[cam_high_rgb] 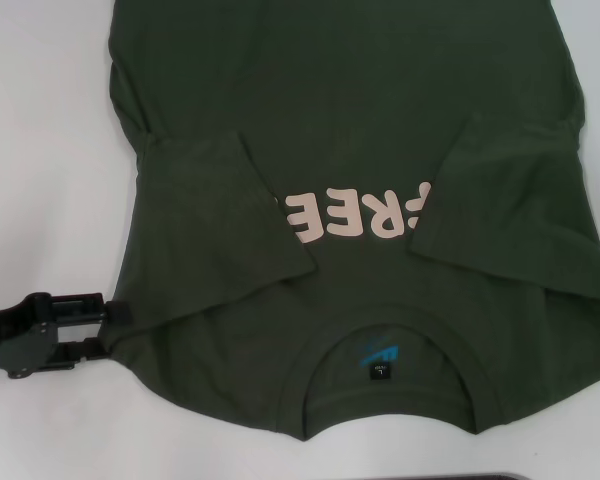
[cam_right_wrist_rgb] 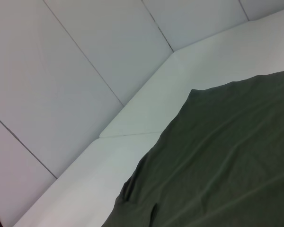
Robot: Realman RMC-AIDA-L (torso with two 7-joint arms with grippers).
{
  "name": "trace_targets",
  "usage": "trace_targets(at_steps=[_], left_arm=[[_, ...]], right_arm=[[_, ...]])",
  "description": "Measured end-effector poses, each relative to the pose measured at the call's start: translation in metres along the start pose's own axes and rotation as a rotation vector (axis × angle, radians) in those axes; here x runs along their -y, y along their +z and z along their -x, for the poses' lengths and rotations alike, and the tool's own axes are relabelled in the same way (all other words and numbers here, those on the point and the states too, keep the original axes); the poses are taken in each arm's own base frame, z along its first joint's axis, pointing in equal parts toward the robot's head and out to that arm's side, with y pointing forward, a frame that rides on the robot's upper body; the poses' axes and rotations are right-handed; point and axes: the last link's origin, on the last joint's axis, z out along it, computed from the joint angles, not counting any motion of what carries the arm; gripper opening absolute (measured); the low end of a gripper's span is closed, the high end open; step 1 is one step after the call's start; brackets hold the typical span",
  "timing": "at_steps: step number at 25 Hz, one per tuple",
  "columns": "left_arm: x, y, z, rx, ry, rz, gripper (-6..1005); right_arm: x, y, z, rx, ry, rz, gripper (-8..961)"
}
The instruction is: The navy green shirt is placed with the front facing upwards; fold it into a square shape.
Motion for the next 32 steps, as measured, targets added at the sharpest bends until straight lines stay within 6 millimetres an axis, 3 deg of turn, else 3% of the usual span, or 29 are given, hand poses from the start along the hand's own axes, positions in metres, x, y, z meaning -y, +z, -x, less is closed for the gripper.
trace_targets(at_steps=[18, 32], left_arm=[[-0.012, 0.002, -0.012, -0.009, 0.045, -0.003, 707], [-0.009, 0.006, -0.005, 0.019, 0.023, -0.003, 708]], right_arm=[[0.000, 0.000, 0.000, 0.000, 0.001, 0.001, 821], [0.001, -0.002, 0.002, 0.002, -0.003, -0.001, 821]])
